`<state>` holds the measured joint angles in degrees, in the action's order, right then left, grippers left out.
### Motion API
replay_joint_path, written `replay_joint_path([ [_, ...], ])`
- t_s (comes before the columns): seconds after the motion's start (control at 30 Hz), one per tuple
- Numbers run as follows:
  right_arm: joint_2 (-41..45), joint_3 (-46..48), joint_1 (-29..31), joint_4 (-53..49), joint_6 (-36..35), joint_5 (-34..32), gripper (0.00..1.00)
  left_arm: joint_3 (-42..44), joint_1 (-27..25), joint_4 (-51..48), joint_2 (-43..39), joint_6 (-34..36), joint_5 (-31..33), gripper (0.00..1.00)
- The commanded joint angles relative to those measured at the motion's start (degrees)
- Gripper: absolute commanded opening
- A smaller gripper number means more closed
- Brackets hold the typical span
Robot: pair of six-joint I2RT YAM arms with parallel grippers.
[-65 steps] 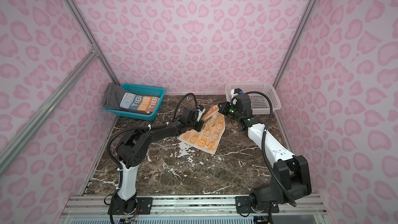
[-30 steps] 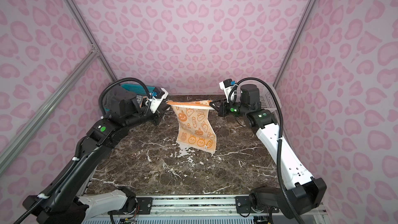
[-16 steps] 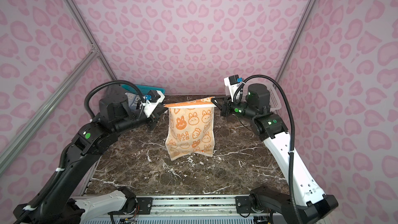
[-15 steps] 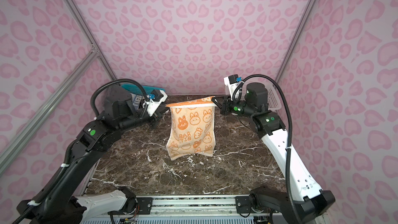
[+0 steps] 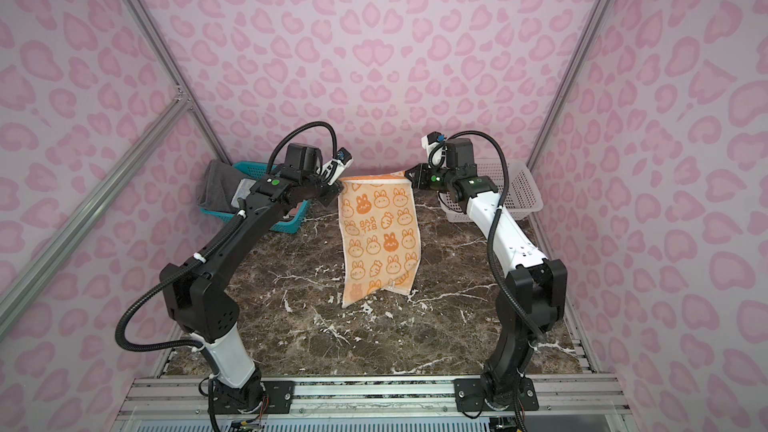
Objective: Fold and stack the towels
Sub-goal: 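Lay the hanging orange towel flat on the table with both grippers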
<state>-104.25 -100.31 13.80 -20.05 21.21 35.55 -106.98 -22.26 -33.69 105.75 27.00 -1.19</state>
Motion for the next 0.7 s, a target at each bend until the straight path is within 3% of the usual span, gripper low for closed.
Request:
replay_joint_path([
  [0.0,-3.73,-3.01,-0.55,1.38,-1.33,-0.63,0.00,-3.51,1.28,2.44,3.74,2.01,4.98,0.04],
  [0.3,-10.07,-4.70,-0.94,3.94,-0.81,1.08,0.00,-10.05,2.92,3.97,11.72,3.19,5.51,0.03],
  [0.67,-5.71,9.47,-0.73,4.04,-0.92,0.90,0.00,1.97,2.84,0.53,7.95,-3.79,0.16,0.03],
])
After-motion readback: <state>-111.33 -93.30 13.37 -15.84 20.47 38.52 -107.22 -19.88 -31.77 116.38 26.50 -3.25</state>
